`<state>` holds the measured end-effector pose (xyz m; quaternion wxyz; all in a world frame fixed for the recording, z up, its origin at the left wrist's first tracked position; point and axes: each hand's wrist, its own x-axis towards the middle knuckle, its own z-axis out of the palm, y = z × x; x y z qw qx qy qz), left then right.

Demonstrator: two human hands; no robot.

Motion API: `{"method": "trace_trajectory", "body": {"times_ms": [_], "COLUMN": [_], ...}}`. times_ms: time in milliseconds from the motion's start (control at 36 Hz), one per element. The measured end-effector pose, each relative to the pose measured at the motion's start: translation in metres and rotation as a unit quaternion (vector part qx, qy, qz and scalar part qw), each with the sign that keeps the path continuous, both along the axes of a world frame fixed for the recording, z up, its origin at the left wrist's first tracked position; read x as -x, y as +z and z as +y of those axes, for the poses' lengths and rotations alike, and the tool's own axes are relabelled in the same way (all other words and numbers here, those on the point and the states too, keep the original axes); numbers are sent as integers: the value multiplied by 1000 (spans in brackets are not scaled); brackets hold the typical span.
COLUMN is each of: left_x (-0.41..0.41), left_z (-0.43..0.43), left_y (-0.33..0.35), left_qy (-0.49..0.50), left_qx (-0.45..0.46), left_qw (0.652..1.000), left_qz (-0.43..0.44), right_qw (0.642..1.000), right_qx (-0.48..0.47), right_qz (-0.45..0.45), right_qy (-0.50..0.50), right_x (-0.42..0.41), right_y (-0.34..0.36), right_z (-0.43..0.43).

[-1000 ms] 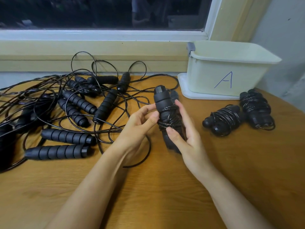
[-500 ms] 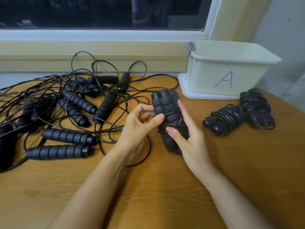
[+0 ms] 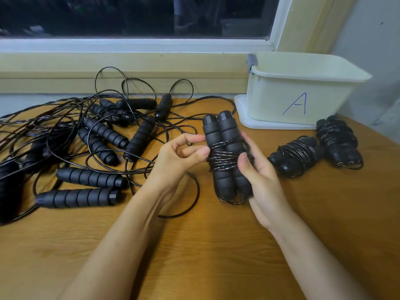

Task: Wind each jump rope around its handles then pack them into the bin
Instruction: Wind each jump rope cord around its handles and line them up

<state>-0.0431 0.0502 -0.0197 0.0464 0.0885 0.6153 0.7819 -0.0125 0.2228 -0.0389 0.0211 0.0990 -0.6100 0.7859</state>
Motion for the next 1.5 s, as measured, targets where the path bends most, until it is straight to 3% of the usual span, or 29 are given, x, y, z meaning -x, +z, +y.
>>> {"method": "trace_trajectory", "body": {"times_ms": [167,306,444,583,667,806,861,972,1139,1278,1500], "left_x": [-2,-5,-8,-12,-16,-21,-21,-19,-14,-7,-2], "left_z": [2,10,14,17,21,27,28,26,20,12,8], "left_y": [1,0,1,0,1,1,1,0,-2,-7,-10], "left_qy": [20,56,89,113,116,123,114,99,109,136,99], "left_qx": [16,15,2,3,0,4,29,81,83,68,32], "left_qw": [1000,998,996,993,993,990,990,985,982,982,993], "left_qz": [-8,-20,2,23,38,70,83,114,127,115,55], "right_qw": [999,985,910,852,791,718,707,764,927,964,985], "right_qx": [44,-74,-255,-395,-496,-554,-550,-491,-258,-191,-131], "right_qz": [-24,83,228,245,242,256,269,254,147,118,90], "right_qy": [5,-131,-235,-242,-267,-335,-353,-331,-229,-145,-71], "right_x": [0,3,4,0,-2,1,3,6,2,-2,-5], "right_y": [1,-6,-16,-19,-15,-14,-14,-17,-13,-8,-3], "right_z": [1,1,-1,-7,-13,-11,-8,-1,1,0,-1]}}
